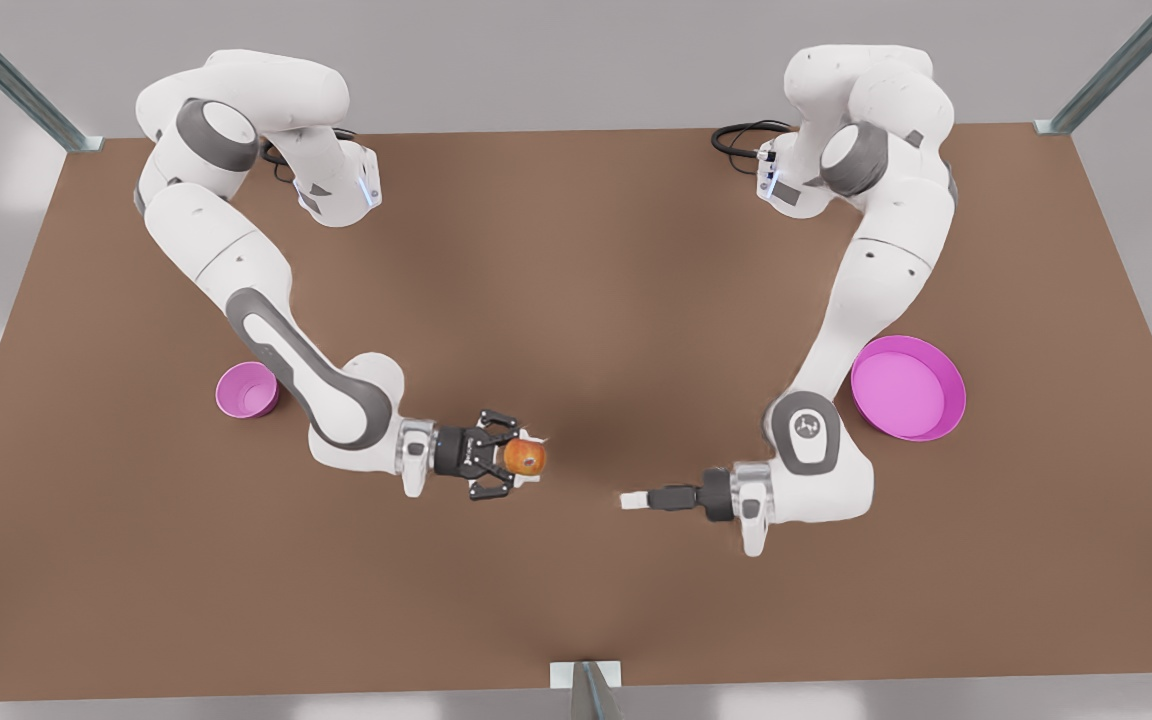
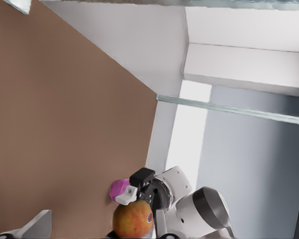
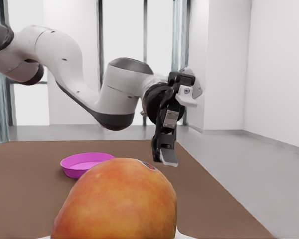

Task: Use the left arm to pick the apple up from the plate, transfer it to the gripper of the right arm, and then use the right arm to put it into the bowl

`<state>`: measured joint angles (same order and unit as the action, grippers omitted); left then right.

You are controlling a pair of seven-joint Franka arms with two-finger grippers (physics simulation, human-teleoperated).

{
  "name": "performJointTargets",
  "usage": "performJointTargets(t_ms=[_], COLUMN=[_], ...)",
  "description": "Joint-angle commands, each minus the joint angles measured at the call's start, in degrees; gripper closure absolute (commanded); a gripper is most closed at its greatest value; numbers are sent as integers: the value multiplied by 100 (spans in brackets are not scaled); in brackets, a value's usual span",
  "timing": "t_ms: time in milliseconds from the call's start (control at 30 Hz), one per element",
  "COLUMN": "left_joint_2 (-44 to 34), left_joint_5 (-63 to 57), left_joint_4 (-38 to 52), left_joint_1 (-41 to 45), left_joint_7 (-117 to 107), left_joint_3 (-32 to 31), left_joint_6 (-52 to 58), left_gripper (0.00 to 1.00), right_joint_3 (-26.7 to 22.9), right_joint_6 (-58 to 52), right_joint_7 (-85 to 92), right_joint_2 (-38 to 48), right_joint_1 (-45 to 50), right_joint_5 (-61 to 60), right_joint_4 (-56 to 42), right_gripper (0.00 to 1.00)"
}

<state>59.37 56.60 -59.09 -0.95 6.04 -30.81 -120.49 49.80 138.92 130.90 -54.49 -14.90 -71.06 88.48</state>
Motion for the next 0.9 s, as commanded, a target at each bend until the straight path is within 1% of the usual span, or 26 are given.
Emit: performJointTargets(t_ms=[0, 33, 67, 100, 133, 167, 200, 233, 267, 300, 367, 433, 500, 533, 567, 600, 667, 733, 767, 867], left_joint_2=[-144, -530, -979, -1524, -1613, -1893, -2540, -3961, -4891, -4742, -4663, -4654, -4610, -4610, -4592, -4566, -4566, -4592, -4584, -4575], left_joint_5=[-991, -2042, -3758, -5410, -6063, -6511, -6715, -6235, -5836, -5810, -5511, -5502, -5502, -5502, -5493, -5493, -5493, -5493, -5502, -5502], left_joint_4=[12, 12, 3, 3, -6, -23, -651, -2475, -3628, -3215, -3205, -3082, -3082, -3073, -3082, -3073, -3082, -3073, -3073, -3082], left_joint_1=[-599, -862, -1091, -1065, -1109, -1197, -1136, -263, 1087, 1070, 1106, 1114, 1123, 1114, 1106, 1097, 1106, 1079, 1097, 1088], left_joint_7=[-339, -751, -982, -1104, -1201, -1210, -1132, -554, -454, -463, -848, -903, -903, -903, -903, -903, -903, -903, -903, -903], left_joint_3=[5, 31, -21, -21, -21, -39, 214, 1667, 3247, 3222, 3222, 3222, 3134, 3125, 3125, 3125, 3125, 3125, 3125, 3125], left_joint_6=[1703, 2254, 3319, 3997, 4383, 4568, 4353, 3292, 2748, 3434, 3515, 3365, 3374, 3391, 3374, 3348, 3400, 3409, 3435, 3453], left_gripper=[0, 0, 0, 0, 0, 0, 0, 0, 0, 0, 0, 0, 0, 0, 0, 0, 0, 0, 0, 0], right_joint_3=[-32, -58, -76, -338, -619, -936, -1147, -1262, -1271, -1271, -1262, -1236, -1271, -1393, -1675, -2157, -2897, -3529, -3644, -4013], right_joint_6=[-137, -137, -180, -434, -733, -1260, -1691, -1955, -2359, -2798, -3380, -3485, -3485, -3380, -3108, -2661, -1974, -1438, -1376, -805], right_joint_7=[68, -54, -345, -634, -845, -1206, -1749, -2111, -2226, -2217, -2191, -2174, -2033, -1980, -1866, -1673, -1154, -820, -759, -609], right_joint_2=[88, 97, 97, 114, 289, 535, 834, 1019, 1081, 1072, 1142, 1362, 1397, 1511, 1722, 2064, 2478, 2874, 2962, 3357], right_joint_1=[-171, -302, -426, -487, -514, -575, -654, -681, -961, -1251, -1472, -1507, -1516, -1481, -1340, -1060, -769, -400, -330, -180], right_joint_5=[276, 810, 1304, 1953, 2463, 3139, 3999, 4808, 5635, 6356, 7683, 8643, 9231, 9443, 9426, 9269, 8820, 8407, 8310, 8038], right_joint_4=[20, 64, 108, 91, 91, 99, 82, 38, -23, -164, -410, -428, -472, -367, -156, 230, 811, 1426, 1541, 2305], right_gripper=[41, 41, 41, 41, 41, 41, 41, 41, 41, 41, 41, 41, 41, 41, 41, 41, 41, 41, 40, 40])
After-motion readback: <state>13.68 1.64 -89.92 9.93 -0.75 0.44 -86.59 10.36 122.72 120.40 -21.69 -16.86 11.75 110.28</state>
